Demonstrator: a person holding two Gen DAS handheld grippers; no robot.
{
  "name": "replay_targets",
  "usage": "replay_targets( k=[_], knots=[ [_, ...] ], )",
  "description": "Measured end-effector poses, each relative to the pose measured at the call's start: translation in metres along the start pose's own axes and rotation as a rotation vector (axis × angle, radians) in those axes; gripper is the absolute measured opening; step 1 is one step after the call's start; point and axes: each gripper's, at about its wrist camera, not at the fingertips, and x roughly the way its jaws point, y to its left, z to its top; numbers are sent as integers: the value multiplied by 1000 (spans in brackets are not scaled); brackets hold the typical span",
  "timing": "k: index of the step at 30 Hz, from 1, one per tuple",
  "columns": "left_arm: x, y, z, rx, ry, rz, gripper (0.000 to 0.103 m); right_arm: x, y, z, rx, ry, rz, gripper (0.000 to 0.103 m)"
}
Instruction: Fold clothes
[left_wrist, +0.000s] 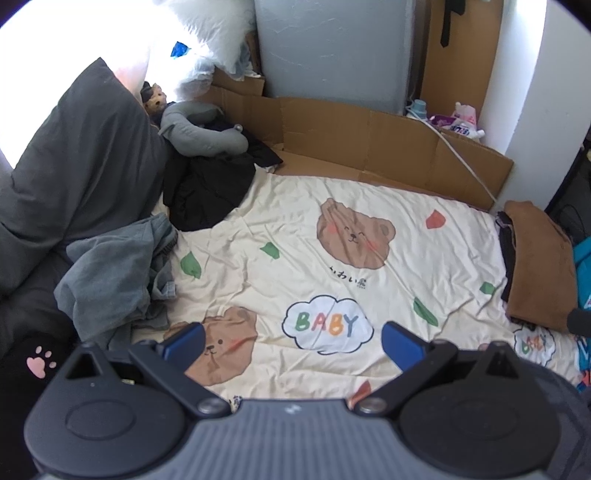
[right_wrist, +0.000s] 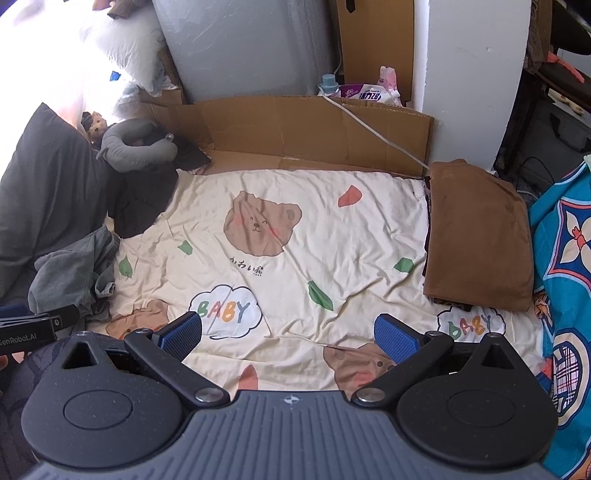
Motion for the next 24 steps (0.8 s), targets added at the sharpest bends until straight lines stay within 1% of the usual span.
replay_targets(
  k=[5,7,10,12,20,24],
  knots=[
    [0,2,-1,-7,4,4,102,-3,-4,-1,20,-18,7,102],
    [-3,-2,-2,1,-8,24,102,-5,-6,-1,35,-26,17,102],
    [-9,-9,-3,41,-46,72,102,-7,-7,-2,52,-42,19,102],
    [-12,-12,-4,50,-58,88,102,-9,-8,-3,63,-54,19,102],
    [-4,-3,1,37,-34,57,102,-16,-11,-5,105,-100,20,102],
    [0,5,0,10,-11,30,102,-16,-11,-6,109,-99,25,102]
  ],
)
